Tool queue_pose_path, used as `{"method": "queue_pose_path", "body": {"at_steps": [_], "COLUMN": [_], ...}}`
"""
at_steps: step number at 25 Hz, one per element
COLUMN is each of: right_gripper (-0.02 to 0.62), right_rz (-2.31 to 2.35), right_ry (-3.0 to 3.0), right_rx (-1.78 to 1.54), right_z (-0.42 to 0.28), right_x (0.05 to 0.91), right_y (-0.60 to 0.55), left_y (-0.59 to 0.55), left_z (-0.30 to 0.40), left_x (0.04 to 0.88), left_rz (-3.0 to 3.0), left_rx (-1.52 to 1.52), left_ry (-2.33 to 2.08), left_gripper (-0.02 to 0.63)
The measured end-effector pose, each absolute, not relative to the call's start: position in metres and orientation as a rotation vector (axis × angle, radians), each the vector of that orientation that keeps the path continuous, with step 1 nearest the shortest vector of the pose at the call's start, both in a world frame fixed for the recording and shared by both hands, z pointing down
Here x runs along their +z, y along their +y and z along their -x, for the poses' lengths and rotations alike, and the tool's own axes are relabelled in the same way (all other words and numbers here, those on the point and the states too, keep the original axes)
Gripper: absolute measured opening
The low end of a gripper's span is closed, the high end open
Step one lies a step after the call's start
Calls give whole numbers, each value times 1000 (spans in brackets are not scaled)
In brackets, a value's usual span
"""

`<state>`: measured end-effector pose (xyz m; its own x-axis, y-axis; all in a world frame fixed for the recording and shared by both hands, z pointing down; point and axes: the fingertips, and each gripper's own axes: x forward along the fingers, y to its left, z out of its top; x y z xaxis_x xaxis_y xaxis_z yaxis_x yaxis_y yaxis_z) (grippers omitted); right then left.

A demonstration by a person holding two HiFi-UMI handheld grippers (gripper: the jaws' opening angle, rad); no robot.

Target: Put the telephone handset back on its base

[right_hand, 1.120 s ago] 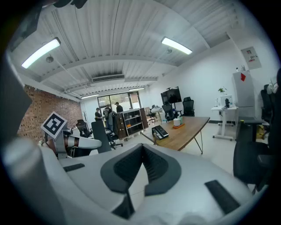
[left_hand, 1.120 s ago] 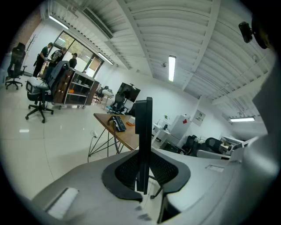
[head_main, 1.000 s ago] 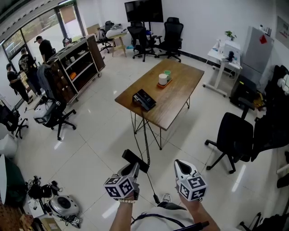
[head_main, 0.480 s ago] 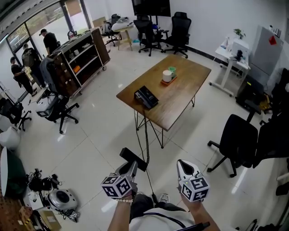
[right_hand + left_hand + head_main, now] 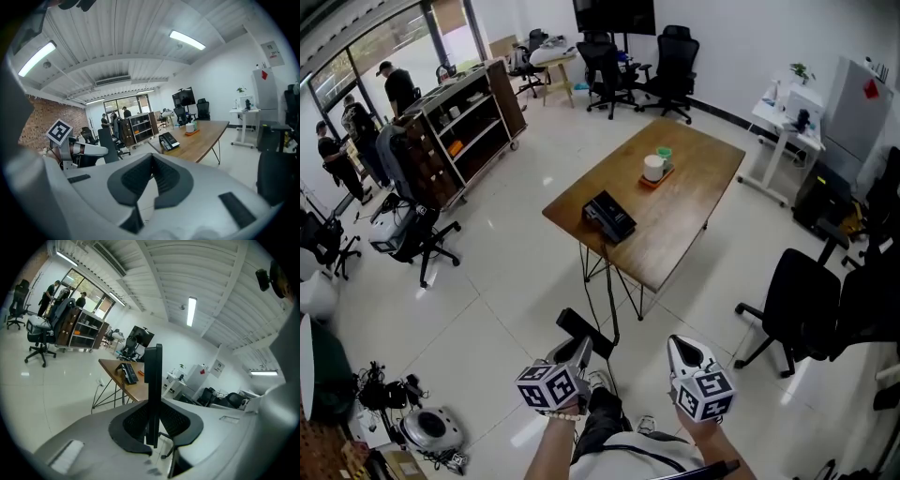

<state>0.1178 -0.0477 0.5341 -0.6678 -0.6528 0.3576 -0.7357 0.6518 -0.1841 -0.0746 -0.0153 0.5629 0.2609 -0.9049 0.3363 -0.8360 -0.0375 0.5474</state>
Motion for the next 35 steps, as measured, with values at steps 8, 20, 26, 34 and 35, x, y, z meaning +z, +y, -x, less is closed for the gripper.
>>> {"method": "queue_pose_path", "body": {"at_steps": [8,20,26,34,35], "right_gripper": [2,2,2,2,2], "right_rz": [-1185,-1307,-1358,-1389,-1389], "right_ry": [-2591,-2512,-2494,-2455,-2455], "right_rx": [443,450,483,490,486], "right_z": [-68,-15,-2,-4,-4], "right_x": [520,520,524,528,529], "right_y": [-115,-184,-196,-214,-218], "left_y": [-91,-180,-207,-242,-249], "left_z": [116,160,173,172,172], "left_x": [566,567,573,584,585], "left_rz": [-1903,-1964,-1967,-1948,-1951], "left_rx": [-121,-123,-147,-194,-198], "left_ry": [-1487,-1347,-1285,-1221,-1217], "left_gripper": [73,72,72,72,72]}}
